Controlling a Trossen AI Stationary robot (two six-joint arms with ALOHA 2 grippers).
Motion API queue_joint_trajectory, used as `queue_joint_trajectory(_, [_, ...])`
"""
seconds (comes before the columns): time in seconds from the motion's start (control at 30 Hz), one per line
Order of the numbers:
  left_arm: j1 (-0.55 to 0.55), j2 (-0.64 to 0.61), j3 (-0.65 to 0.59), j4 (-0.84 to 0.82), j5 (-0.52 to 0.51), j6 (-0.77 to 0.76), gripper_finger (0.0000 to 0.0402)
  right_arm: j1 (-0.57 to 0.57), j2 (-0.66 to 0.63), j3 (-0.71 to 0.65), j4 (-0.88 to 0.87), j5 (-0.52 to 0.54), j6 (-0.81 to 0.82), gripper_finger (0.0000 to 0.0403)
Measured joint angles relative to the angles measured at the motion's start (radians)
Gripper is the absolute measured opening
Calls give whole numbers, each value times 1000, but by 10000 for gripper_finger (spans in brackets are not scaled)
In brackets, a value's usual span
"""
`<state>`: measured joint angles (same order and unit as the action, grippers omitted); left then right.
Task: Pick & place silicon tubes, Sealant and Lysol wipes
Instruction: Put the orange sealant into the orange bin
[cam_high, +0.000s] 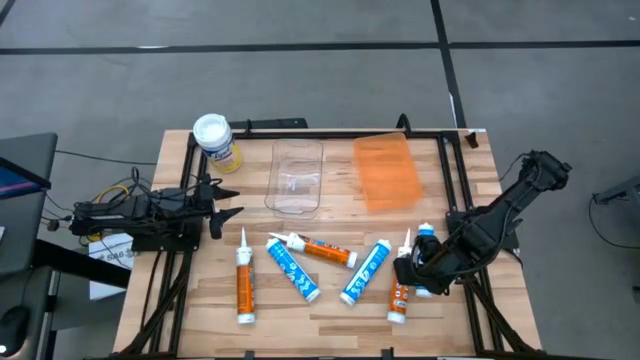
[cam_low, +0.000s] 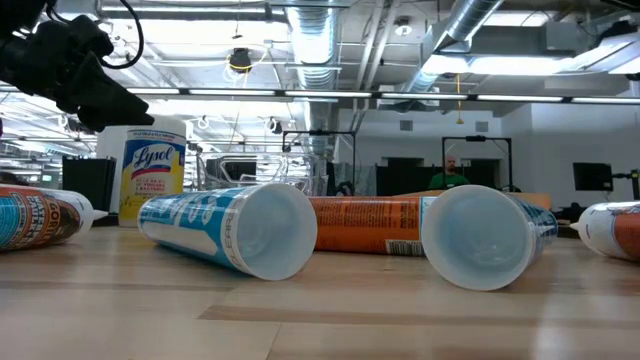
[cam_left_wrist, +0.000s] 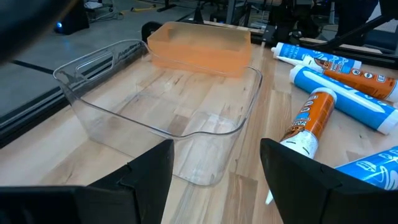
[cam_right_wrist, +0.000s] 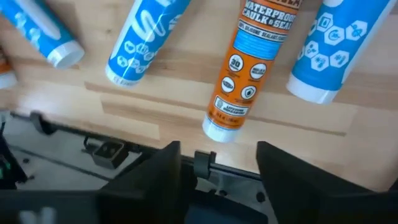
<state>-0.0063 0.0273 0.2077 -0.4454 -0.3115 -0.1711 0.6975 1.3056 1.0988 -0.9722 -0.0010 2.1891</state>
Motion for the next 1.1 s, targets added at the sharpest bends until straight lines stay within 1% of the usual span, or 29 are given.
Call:
queue_joint_trajectory(0.13, [0,0,0,-1,0,0,231,-9,46,-1,19,0,7,258])
queue_joint_trajectory(0.23, [0,0,0,-1,0,0,231,-24,92,-1,32,-3,3,270])
queue_joint_trajectory(0.47, [0,0,0,-2,-1,0,231,-51,175,-1,50,-5,3,271])
queue_joint_trajectory(0.63, [0,0,0,-2,-1,0,231,-80,224,-1,39,-49,3,271])
queue_joint_trajectory(1.1, [0,0,0,-2,-1,-1,231,-111,330,-1,14,-76,3,271])
